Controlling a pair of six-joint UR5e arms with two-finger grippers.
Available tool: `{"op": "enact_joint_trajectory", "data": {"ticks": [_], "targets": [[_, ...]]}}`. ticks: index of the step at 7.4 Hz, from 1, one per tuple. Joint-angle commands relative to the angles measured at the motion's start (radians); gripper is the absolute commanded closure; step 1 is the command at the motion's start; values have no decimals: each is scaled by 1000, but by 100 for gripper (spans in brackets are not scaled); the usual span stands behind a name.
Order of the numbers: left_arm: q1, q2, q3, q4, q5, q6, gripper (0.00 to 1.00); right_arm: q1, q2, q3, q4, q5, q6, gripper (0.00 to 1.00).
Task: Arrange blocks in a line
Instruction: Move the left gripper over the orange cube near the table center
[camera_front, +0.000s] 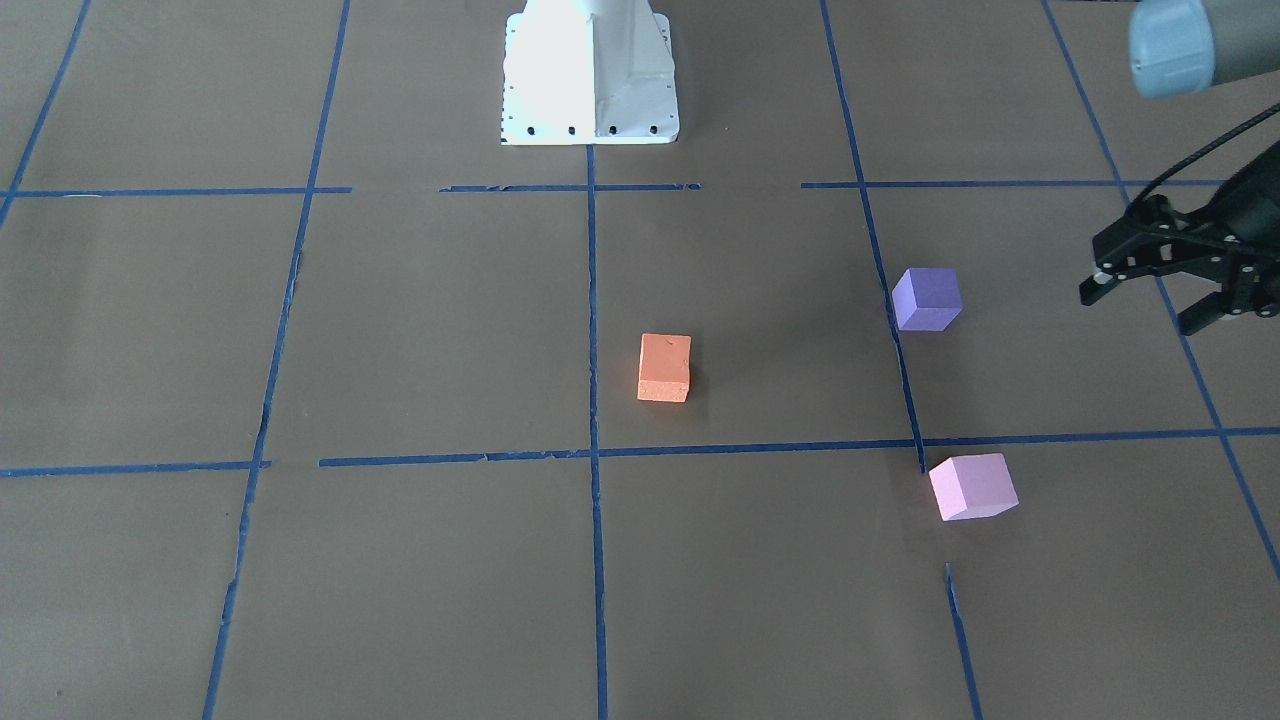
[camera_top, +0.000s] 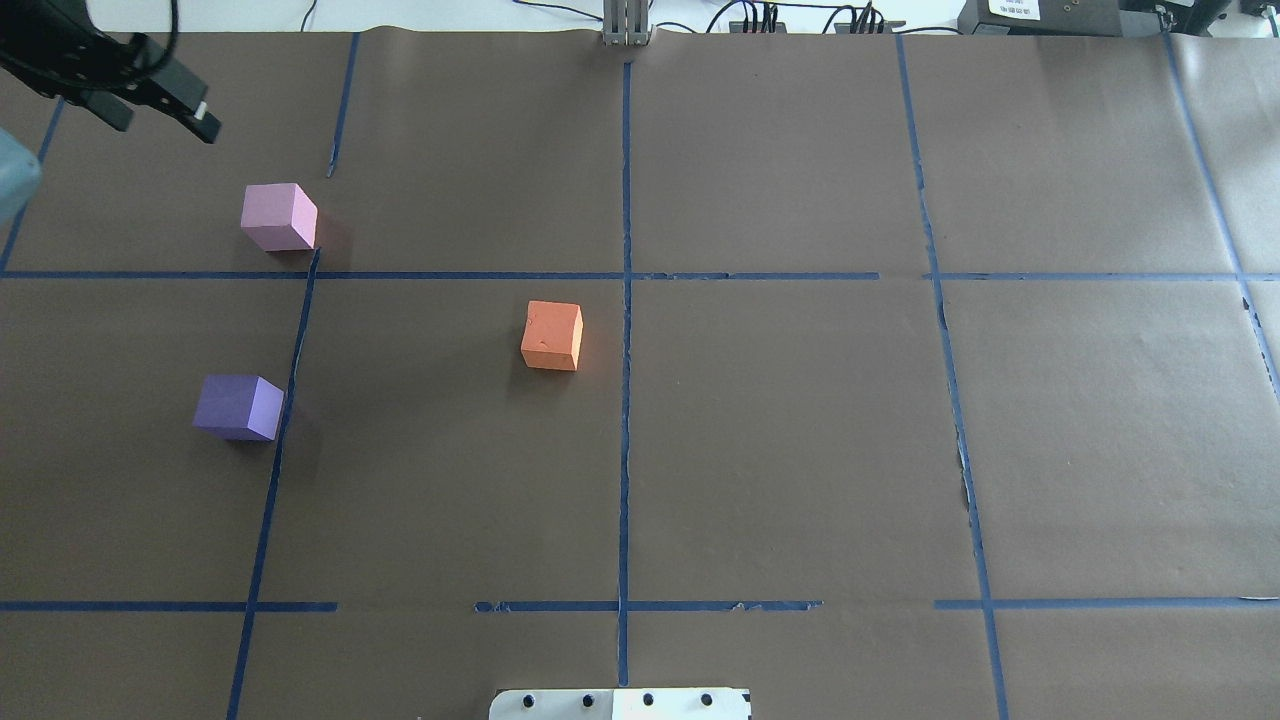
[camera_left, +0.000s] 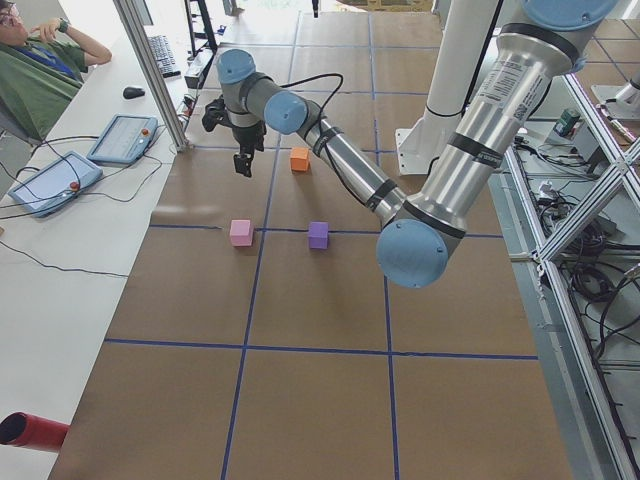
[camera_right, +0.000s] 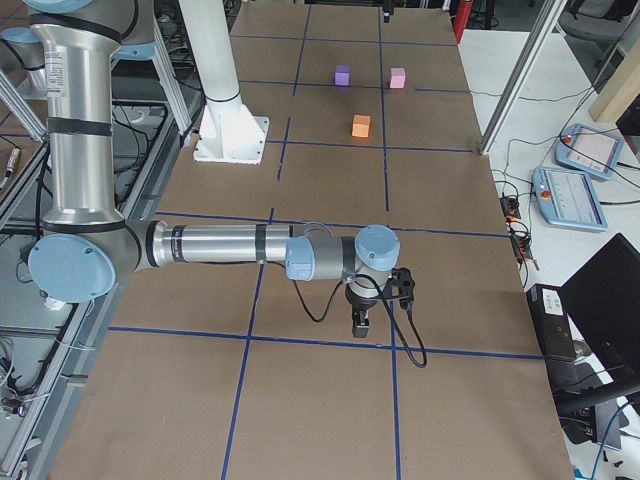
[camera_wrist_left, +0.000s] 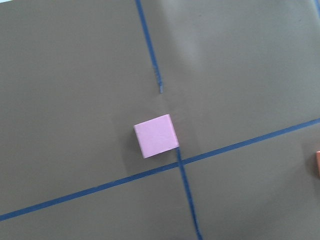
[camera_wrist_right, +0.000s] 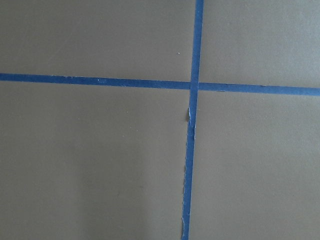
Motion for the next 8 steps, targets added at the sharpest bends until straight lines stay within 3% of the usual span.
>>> {"op": "enact_joint_trajectory", "data": {"ticks": [1, 3, 5, 6, 8], "targets": [[212, -95, -3, -40, 159, -164, 0, 0, -1, 1, 0, 1, 0, 0], [254, -90, 14, -130, 159, -206, 0, 0, 0, -1, 0, 0, 0, 0], [361, -124, 36, -135, 272, -331, 0, 0, 0, -1, 0, 0, 0, 0], [418, -138, 63, -137, 329, -399, 0, 0, 0, 1, 0, 1, 0, 0], [455, -213, 186, -137, 337, -481, 0, 0, -1, -1, 0, 0, 0, 0]]}}
